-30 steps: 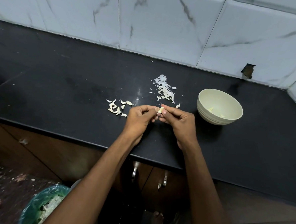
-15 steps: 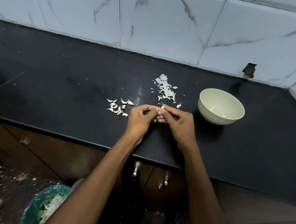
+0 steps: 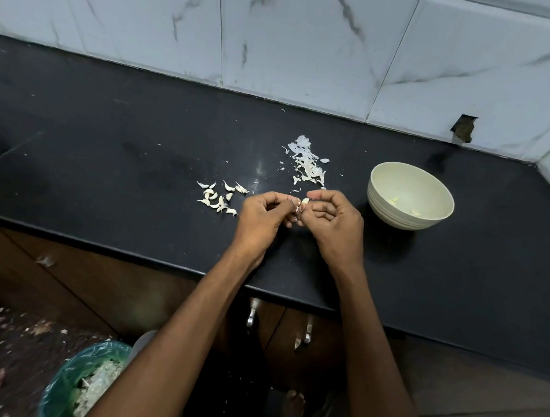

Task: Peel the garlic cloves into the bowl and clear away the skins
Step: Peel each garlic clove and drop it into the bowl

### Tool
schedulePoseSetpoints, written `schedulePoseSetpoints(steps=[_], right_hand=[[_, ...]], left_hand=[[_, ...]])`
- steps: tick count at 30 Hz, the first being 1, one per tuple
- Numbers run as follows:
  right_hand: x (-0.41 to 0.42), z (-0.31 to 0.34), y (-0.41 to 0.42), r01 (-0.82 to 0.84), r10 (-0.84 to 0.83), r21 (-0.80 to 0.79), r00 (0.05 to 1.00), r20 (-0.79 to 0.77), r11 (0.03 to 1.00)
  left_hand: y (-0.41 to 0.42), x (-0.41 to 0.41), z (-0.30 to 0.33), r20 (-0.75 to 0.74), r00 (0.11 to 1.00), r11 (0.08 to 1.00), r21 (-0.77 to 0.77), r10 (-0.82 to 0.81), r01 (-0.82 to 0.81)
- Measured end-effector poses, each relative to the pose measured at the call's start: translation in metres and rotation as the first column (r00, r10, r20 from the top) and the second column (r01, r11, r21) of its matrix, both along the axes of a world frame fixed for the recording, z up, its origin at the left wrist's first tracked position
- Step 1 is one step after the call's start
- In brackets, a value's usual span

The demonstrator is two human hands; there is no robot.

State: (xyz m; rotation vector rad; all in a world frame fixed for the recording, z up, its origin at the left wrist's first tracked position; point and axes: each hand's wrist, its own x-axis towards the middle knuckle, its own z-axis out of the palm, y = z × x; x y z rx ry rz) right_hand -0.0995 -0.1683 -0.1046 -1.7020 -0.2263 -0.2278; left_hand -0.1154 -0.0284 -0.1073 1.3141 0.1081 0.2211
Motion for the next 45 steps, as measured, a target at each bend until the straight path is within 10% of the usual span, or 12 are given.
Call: schedulePoseSetpoints(steps=[21,29,36,45], right_hand=[[-0.0074,-0.0026,0.0064,0.138,-0.014,-0.403,0.955,0.295,0.905],[-0.0039,-0.0017,0.0038,0.081,-0.029,-0.302,0.984,0.176,0.950],[-0.0029,0.0050,-0.0006,-0.118,0.151,0.230,0.980,-0.129,0.966],[-0.0015,0.0057,-0.0025,-0.047,0.100,0.305,0.982,-0.159,0.951]], left_hand=[[0.0028,0.0002,-0.0029,0.056,0.998,0.993,0.113,-0.034,0.028],[0.0010,0.0018,-0.0024,0.021,1.000,0.994,0.109,0.015,-0.017],[0.0032,0.0033,-0.0020,0.022,1.000,1.000,-0.030,-0.001,0.002],[0.0030,0.0037,-0.0036,0.001,0.998,0.995,-0.070,0.069,-0.069]])
